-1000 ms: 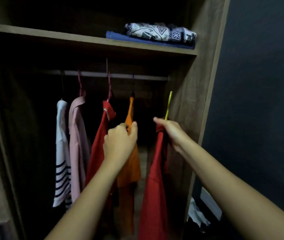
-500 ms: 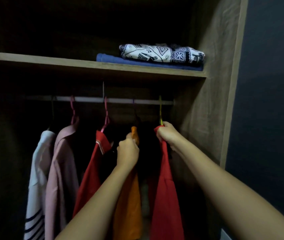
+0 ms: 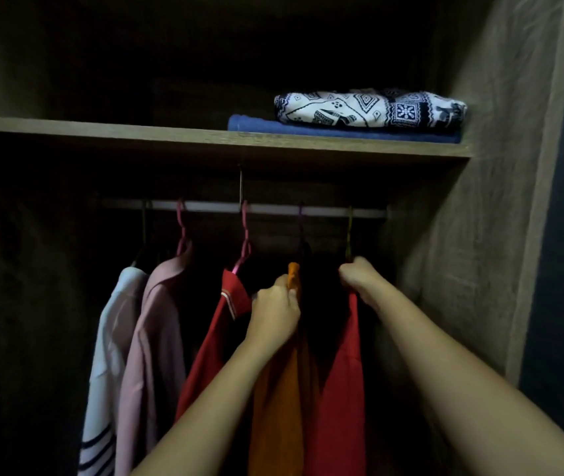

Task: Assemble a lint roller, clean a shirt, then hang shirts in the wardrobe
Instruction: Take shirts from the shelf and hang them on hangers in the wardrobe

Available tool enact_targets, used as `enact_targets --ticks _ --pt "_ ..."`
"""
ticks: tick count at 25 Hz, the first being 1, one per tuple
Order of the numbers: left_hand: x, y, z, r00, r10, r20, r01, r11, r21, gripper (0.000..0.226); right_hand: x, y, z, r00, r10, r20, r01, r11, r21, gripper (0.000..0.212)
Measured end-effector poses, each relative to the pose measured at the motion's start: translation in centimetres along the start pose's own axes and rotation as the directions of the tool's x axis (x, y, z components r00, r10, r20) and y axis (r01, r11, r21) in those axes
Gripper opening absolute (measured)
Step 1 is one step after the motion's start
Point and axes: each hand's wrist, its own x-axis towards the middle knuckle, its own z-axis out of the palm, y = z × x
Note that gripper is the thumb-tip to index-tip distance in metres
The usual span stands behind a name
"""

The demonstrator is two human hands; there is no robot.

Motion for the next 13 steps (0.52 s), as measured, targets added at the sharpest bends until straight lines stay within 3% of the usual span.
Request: enact_targets --ticks 3,5,10,13 --pt "-0.2 -0.3 -0.1 0.995 -0.049 -0.086 0.050 0.999 0.020 0.039 -3.1 0.1 -0.6 0.999 -0.048 -0.003 0.043 0.911 -0.410 0.065" --pt "-0.9 -0.7 0.0 0.996 -0.025 -0.090 0.031 0.997 0.072 0.039 -5.4 1.5 -0.4 0.989 -0.145 0.020 0.135 0.846 -0.515 0.083" --pt "-1.6 -1.1 -0.6 0.995 0.038 -0.095 -0.033 0.998 0.058 0.045 -9.3 3.9 -0.8 0.942 -0.329 0.059 0.292 0.723 -0.626 0.080" --pt "-3.6 -2.2 -2.7 0.960 0.165 -0.228 -0.168 0.986 0.008 0.043 -12.9 5.1 0.5 0.815 -0.580 -0.003 0.445 0.629 -0.637 0.064"
